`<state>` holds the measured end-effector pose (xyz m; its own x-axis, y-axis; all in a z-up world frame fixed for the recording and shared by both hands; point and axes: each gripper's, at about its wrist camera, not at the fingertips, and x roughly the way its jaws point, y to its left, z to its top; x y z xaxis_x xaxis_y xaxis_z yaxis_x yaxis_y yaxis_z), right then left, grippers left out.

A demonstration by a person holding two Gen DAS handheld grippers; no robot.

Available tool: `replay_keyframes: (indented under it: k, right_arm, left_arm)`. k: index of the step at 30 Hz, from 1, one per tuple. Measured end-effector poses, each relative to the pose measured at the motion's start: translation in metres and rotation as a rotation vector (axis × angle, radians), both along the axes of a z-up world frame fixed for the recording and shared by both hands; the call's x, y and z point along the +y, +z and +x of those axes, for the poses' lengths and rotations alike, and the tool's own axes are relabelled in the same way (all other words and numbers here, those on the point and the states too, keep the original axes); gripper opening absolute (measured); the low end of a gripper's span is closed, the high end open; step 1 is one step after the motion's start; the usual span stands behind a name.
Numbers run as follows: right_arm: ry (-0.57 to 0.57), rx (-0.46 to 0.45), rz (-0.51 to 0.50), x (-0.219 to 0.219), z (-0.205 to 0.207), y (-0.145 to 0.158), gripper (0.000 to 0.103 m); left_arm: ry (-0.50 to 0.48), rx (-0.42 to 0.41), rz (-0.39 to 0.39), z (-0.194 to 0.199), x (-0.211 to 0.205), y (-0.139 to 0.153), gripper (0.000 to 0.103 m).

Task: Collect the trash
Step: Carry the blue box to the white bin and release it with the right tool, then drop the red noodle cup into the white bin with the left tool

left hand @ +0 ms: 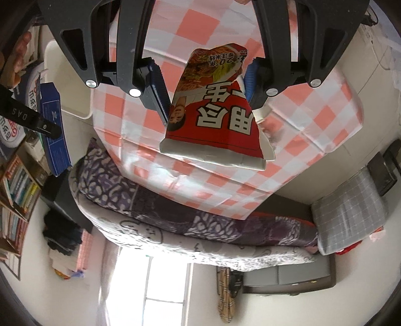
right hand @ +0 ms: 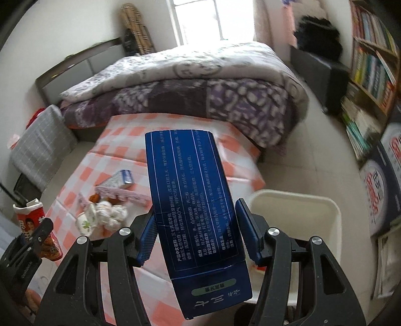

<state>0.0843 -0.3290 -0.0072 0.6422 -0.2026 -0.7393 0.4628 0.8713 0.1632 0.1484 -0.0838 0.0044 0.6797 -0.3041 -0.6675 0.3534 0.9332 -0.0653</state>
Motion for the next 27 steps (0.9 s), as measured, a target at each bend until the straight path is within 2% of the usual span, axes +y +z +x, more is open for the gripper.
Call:
replay_keyframes:
  k: [9, 10, 13, 14, 27]
  right_arm:
    - [-0.127, 0.086, 0.072, -0.054, -0.033, -0.019, 0.058]
    - [-0.145, 0.084, 0.072, -0.058, -0.036, -0.020, 0.060]
    - [-0.205, 0.057, 0.041, -0.072, -0.050, -0.014, 0.076]
    - [-0.229, 0.042, 0.031, -0.077, -0.055, -0.011, 0.078]
    - [-0.375, -0.034, 0.029, -0.131, -0.093, -0.002, 0.083]
  left_arm:
    - [-0.084, -0.001, 0.011, -0.013, -0.044, -0.005, 0.051]
    - [-0.097, 0.000, 0.009, -0.015, -0.051, -0.006, 0.051]
    - [-0.134, 0.010, 0.007, -0.022, -0.069, -0.009, 0.051]
    - [-0.148, 0.013, 0.007, -0.025, -0.077, -0.011, 0.051]
    - [-0.326, 0.083, 0.007, -0.064, -0.163, -0.031, 0.052]
